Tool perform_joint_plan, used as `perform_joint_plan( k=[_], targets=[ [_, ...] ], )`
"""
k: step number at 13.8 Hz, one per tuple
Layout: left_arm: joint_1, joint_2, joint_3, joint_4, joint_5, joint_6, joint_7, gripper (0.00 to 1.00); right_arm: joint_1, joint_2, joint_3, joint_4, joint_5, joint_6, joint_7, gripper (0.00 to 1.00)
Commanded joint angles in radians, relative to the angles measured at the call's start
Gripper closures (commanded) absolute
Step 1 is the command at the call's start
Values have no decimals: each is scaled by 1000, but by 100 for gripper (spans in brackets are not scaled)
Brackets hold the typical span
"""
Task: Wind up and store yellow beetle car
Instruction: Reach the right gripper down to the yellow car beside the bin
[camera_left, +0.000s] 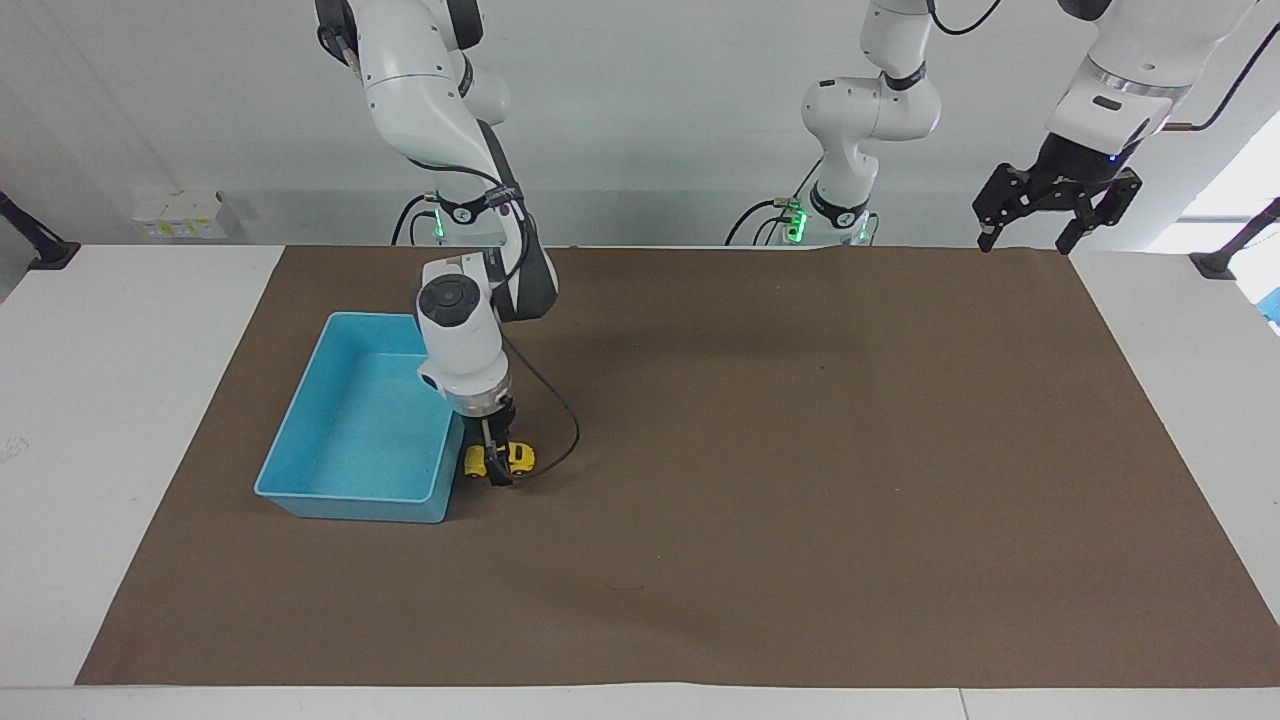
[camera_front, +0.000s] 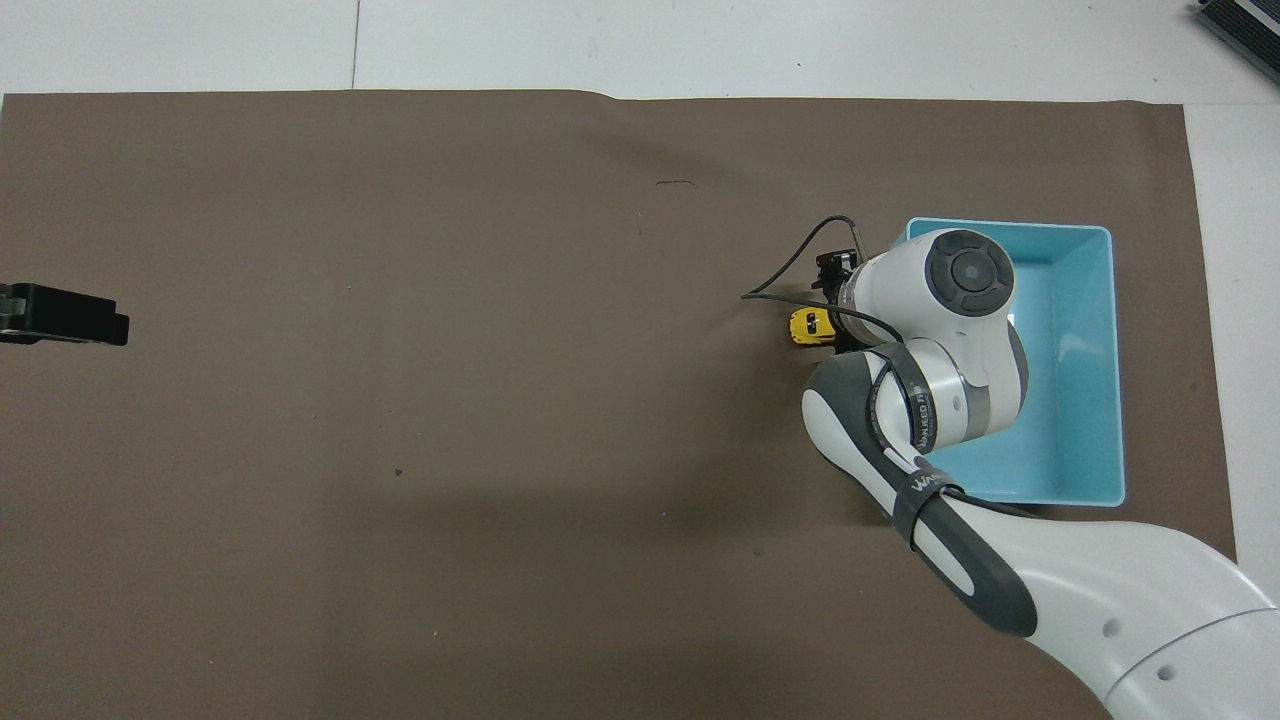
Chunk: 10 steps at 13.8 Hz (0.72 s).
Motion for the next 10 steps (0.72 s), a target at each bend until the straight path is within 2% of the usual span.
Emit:
perform_joint_plan(
  k=[1, 2, 3, 10],
  targets=[
    [10, -14, -5, -18, 9, 0, 4, 0, -2, -4, 1, -17, -22, 27, 8, 68],
    [10, -14, -5, -18, 9, 0, 4, 0, -1, -4, 1, -15, -23, 25, 7, 93],
    [10, -14, -5, -16, 9, 0, 4, 0, -2, -3, 1, -13, -23, 24, 8, 100],
    [9, -14, -5, -18, 9, 0, 4, 0, 15, -9, 2, 43, -22, -73, 34, 100]
  ],
)
